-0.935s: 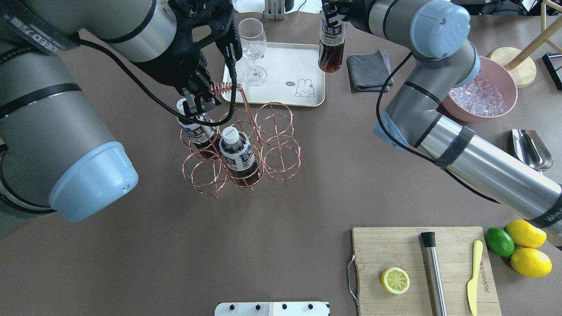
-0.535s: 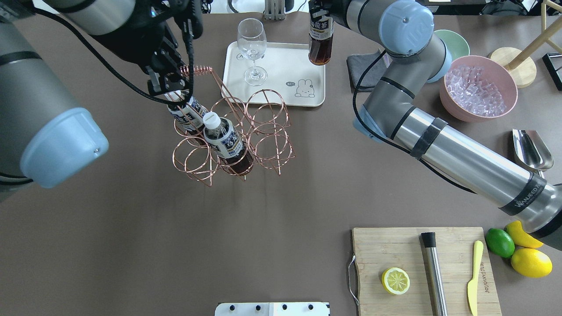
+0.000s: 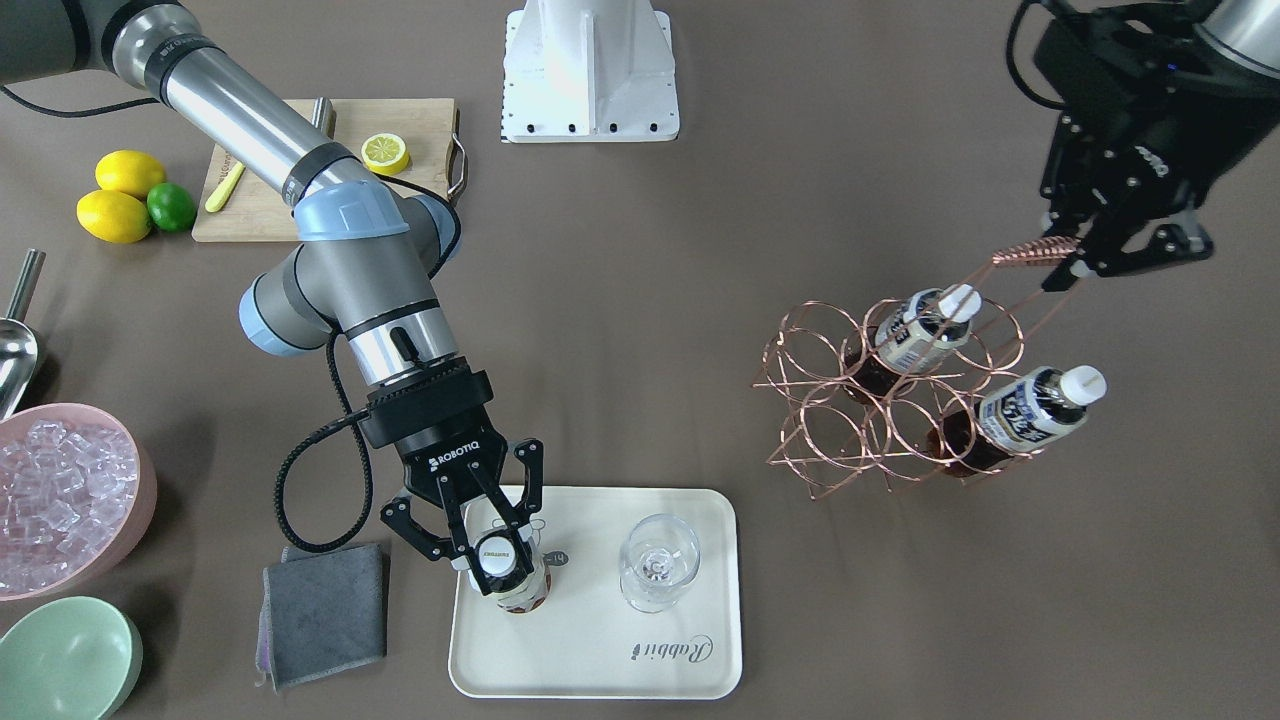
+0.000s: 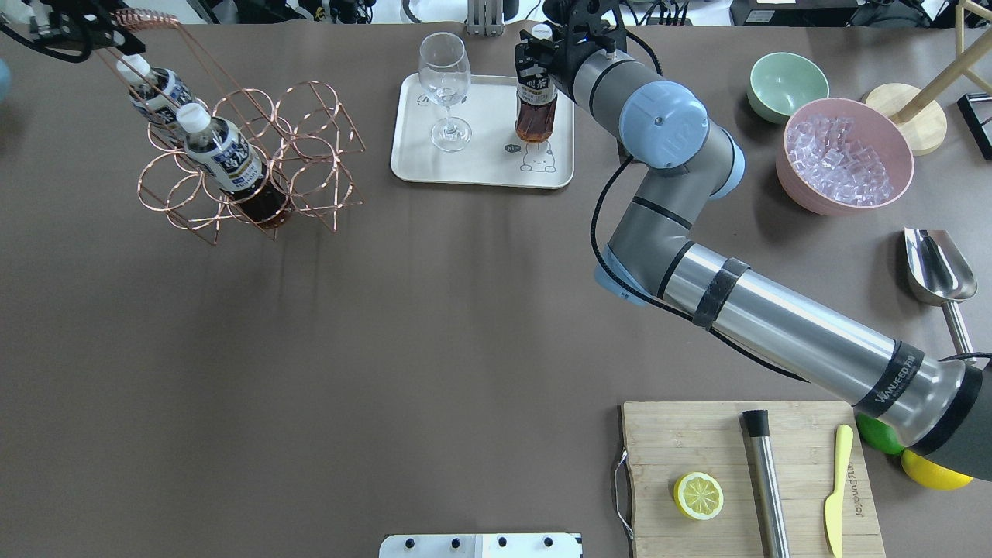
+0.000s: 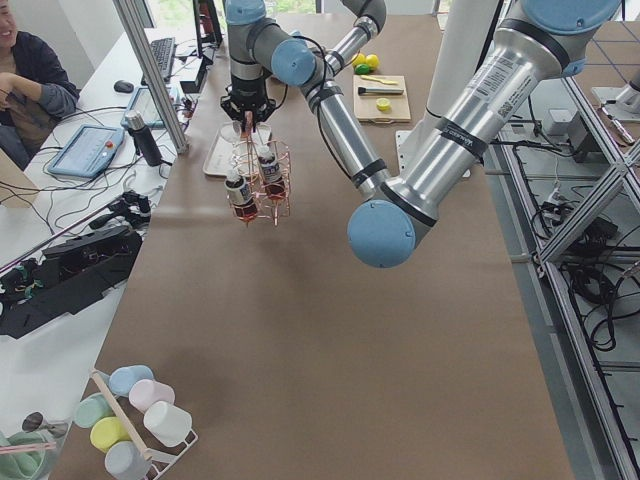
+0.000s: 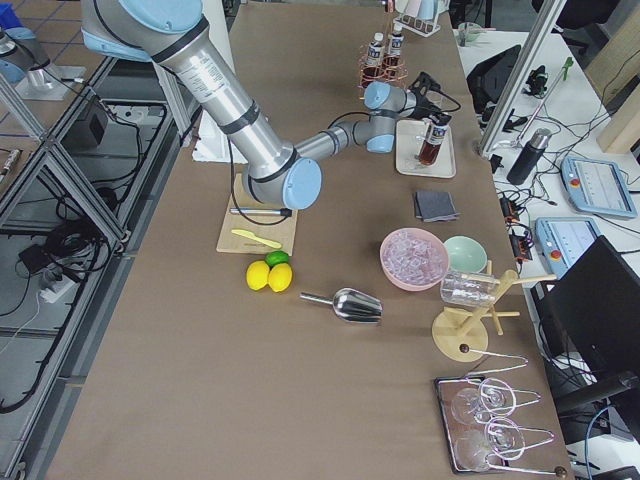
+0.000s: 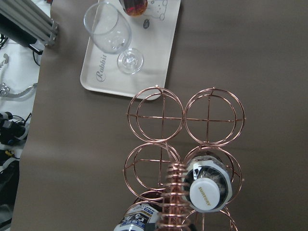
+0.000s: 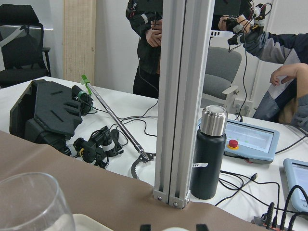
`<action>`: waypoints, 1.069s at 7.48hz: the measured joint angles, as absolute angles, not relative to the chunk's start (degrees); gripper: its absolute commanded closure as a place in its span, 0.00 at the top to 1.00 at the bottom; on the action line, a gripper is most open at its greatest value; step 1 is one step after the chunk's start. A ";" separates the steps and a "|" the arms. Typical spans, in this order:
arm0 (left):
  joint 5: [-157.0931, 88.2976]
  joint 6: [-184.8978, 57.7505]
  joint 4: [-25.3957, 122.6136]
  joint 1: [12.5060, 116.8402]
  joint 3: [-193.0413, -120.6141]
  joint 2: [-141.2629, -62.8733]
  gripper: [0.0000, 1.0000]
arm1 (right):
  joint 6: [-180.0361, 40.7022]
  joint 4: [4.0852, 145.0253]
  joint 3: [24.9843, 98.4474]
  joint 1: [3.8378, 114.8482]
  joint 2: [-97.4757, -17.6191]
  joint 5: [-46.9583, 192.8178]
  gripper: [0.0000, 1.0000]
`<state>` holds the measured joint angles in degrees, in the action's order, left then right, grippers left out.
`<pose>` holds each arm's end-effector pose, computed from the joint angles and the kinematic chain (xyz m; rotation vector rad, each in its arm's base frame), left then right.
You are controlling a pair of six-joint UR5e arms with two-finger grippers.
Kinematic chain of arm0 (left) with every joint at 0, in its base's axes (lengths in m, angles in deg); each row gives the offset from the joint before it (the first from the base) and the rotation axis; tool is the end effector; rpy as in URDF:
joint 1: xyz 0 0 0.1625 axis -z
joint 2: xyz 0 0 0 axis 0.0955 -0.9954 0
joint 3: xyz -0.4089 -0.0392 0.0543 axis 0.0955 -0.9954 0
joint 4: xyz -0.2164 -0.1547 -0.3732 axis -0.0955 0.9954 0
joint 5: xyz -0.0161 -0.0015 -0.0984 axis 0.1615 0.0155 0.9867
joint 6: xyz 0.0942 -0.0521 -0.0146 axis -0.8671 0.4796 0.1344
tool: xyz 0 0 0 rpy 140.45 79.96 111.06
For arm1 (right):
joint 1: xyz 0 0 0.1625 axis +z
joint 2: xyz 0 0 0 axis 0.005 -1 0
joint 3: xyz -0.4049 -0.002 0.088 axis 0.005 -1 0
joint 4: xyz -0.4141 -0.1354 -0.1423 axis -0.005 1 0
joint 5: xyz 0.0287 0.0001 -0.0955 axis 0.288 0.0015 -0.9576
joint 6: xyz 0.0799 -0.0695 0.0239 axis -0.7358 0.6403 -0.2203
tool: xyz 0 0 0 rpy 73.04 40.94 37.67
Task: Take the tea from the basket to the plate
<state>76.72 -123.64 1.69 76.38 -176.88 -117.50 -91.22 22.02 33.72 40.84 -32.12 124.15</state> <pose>0.1433 -0.5962 0.1454 0.7923 0.6104 1.2663 -0.5086 -0.6603 0.2057 1.2353 -0.8671 0.0555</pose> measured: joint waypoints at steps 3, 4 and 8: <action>79.08 -139.85 1.72 84.07 -168.74 -114.16 0.00 | -91.89 20.67 33.50 39.42 -32.66 121.96 1.00; 80.21 -145.47 1.75 86.26 -164.40 -113.94 0.00 | -92.25 20.61 33.59 39.19 -32.70 121.67 1.00; 82.41 -154.82 3.27 90.97 -153.27 -113.87 0.00 | -92.41 22.34 36.71 39.06 -33.04 121.97 1.00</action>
